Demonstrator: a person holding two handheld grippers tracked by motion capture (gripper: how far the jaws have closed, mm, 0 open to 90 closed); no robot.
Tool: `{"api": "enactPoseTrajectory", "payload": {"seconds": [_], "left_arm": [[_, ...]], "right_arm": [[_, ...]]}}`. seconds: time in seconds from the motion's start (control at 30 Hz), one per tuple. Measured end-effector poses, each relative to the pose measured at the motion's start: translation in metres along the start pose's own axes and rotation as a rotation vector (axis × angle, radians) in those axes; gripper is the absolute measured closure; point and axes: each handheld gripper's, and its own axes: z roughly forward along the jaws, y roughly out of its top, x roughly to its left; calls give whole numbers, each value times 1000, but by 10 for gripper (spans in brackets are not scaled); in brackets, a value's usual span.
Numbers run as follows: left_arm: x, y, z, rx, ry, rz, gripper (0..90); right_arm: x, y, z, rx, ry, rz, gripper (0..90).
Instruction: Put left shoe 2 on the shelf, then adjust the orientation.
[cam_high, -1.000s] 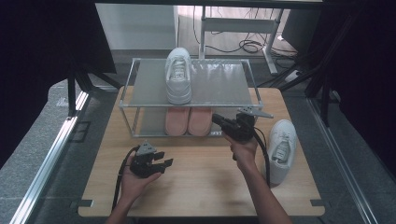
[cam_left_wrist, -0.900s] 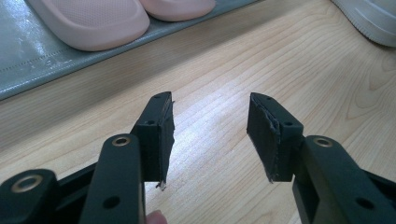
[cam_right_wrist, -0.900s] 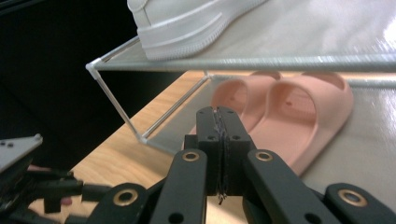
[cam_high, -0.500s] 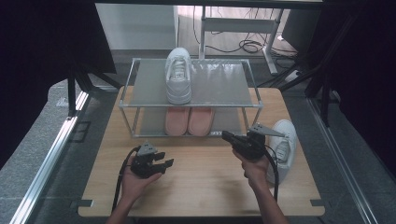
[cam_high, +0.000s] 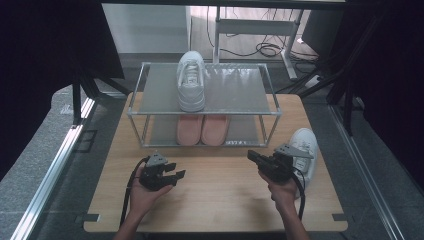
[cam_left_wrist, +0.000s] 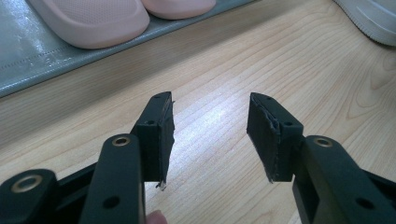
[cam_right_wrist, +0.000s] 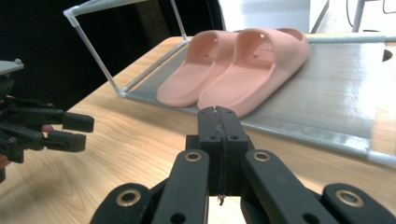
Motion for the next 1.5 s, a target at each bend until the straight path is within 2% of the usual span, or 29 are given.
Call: {"api": "enactPoseTrajectory", "payload": {"seconds": [0.13,0.5,0.83,1.13,1.33,1.5], "left_arm": [[0,0,0,-1,0,-1,517],[2,0,-1,-3,1,-5,516],[3,0,-6,-14,6,-6,515],[2,1,-2,-8,-3,1,515],[2,1,-1,-8,-9,-1,515],[2,2,-1,-7,-8,-1,515]], "right_arm": [[-4,-3,-7,1,-20,6,900],[-9,-18,-20,35,-76,-15,900],[-11,-21,-27,35,-106,-17,900],[-11,-26,-37,35,-130,-11,900],[-12,-34,-49,43,-181,-18,900],[-18,-40,-57,43,-212,3,900]]}}
